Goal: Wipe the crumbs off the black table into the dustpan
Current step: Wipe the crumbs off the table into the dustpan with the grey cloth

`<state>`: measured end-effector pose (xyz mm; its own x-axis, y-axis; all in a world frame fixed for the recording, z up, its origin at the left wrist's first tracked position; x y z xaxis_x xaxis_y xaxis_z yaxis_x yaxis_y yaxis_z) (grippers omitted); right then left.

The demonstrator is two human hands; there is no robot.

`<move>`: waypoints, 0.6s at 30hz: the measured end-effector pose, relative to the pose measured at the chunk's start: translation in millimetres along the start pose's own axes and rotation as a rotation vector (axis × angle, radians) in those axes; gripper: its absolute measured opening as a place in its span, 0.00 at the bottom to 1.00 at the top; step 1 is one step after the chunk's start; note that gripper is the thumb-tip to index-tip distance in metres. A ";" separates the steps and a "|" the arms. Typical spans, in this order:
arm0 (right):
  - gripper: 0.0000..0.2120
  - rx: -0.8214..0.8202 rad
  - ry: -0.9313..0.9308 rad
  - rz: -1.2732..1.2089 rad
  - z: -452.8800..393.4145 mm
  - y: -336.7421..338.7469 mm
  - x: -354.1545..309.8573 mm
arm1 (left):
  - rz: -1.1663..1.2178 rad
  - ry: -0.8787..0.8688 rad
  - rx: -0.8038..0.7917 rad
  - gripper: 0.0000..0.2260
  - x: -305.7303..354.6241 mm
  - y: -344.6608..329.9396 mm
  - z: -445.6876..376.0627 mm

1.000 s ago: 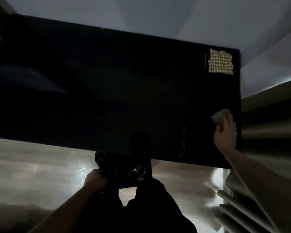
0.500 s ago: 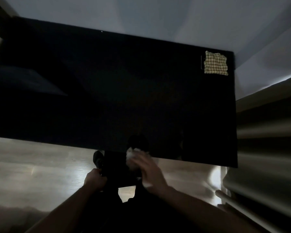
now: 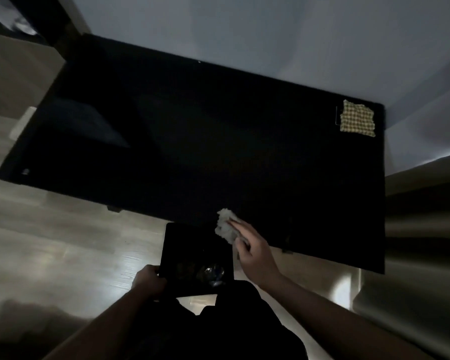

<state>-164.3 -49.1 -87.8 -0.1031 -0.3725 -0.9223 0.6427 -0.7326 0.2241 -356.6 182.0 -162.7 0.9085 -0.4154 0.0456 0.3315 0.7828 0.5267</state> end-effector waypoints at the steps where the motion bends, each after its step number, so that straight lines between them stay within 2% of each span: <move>1: 0.23 0.010 0.024 0.013 -1.4 -5.5 -3.7 | 0.013 -0.001 0.004 0.19 -10.2 3.9 1.1; 4: 0.22 0.002 0.028 0.039 -1.9 -33.2 -15.4 | 0.042 0.012 0.023 0.18 -49.2 14.4 0.2; 7: 0.22 -0.040 -0.032 0.035 2.2 -71.2 -31.6 | 0.081 -0.005 0.037 0.24 -96.1 24.4 -3.0; 11: 0.21 -0.014 -0.020 0.037 11.7 -128.4 -52.3 | 0.183 0.006 0.085 0.16 -153.6 53.6 9.8; 18: 0.21 0.016 0.015 0.054 26.0 -208.3 -92.8 | 0.168 -0.018 0.179 0.17 -252.7 105.6 13.1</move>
<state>-308.4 123.3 -40.6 -0.0572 -0.4029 -0.9134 0.6349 -0.7208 0.2782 -554.5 363.6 -107.4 0.9420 -0.2954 0.1594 0.1241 0.7476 0.6525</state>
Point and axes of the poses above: each hand's wrist, its own z-axis away from the middle knuckle, its own y-axis out of the back of the hand, x = y × z, the point moved 3 cm from there along -z, towards the middle knuckle, and after that the axes turned 10 degrees about -z, right-handed, at the moved point
